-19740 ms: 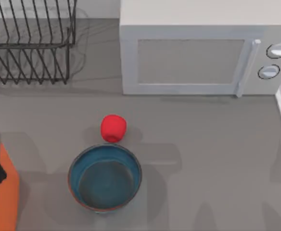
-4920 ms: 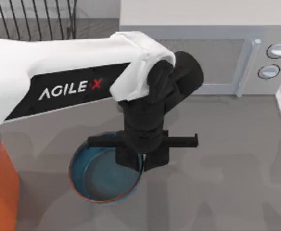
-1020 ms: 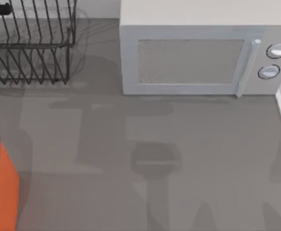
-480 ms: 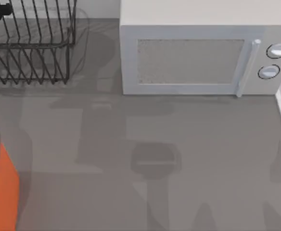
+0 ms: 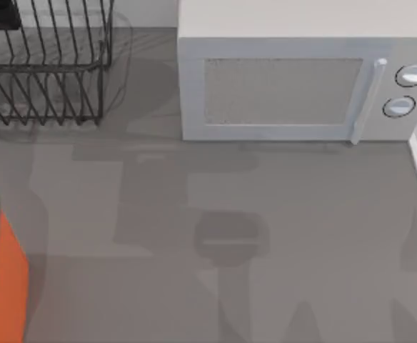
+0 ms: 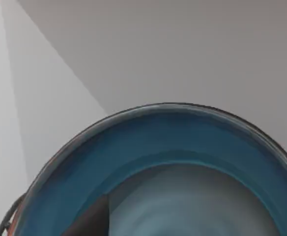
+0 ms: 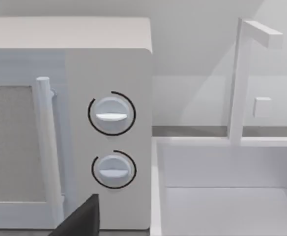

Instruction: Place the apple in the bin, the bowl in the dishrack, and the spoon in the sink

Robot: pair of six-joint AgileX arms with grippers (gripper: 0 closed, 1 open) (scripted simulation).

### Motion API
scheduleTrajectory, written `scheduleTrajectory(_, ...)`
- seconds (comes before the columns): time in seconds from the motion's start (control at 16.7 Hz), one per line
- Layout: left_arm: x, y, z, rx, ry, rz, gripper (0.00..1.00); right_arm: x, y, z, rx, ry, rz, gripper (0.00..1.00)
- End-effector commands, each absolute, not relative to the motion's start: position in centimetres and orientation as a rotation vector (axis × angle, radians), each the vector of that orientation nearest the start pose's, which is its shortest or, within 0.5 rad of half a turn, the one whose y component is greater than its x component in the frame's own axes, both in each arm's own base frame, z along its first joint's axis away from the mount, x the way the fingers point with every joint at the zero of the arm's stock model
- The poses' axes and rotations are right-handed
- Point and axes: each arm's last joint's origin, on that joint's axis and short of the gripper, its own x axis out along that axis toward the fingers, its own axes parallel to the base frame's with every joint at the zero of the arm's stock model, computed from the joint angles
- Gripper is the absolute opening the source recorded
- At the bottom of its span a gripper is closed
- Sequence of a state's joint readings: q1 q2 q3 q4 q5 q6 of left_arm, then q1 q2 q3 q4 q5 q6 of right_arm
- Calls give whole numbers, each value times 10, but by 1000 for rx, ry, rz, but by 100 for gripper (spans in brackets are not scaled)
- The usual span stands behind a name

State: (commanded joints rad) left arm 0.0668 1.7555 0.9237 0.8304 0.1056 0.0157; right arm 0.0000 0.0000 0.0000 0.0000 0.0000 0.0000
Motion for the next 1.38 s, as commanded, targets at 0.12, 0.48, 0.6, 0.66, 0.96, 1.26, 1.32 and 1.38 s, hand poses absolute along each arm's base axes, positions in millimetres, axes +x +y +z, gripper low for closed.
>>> scheduleTrajectory(0.12, 381, 25, 218, 0, 0, -20, 100, 106, -1, 160, 0, 0, 0, 100)
scheduleTrajectory(0.48, 363, 21, 224, -5, 27, -29, 100, 106, -1, 160, 0, 0, 0, 100)
scheduleTrajectory(0.6, 346, 19, 238, -4, 13, -27, 100, 106, -1, 160, 0, 0, 0, 100)
scheduleTrajectory(0.66, 334, 18, 245, -1, 4, -25, 100, 106, -1, 160, 0, 0, 0, 100)
scheduleTrajectory(0.96, 263, 11, 264, 5, 4, -18, 100, 106, -1, 160, 0, 0, 0, 100)
scheduleTrajectory(1.26, 182, 5, 248, -8, 14, -5, 100, 106, -1, 160, 0, 0, 0, 100)
scheduleTrajectory(1.32, 168, 3, 240, -7, 15, -6, 100, 106, -1, 160, 0, 0, 0, 100)
scheduleTrajectory(1.38, 155, 2, 232, -5, 11, -10, 100, 106, -1, 160, 0, 0, 0, 100)
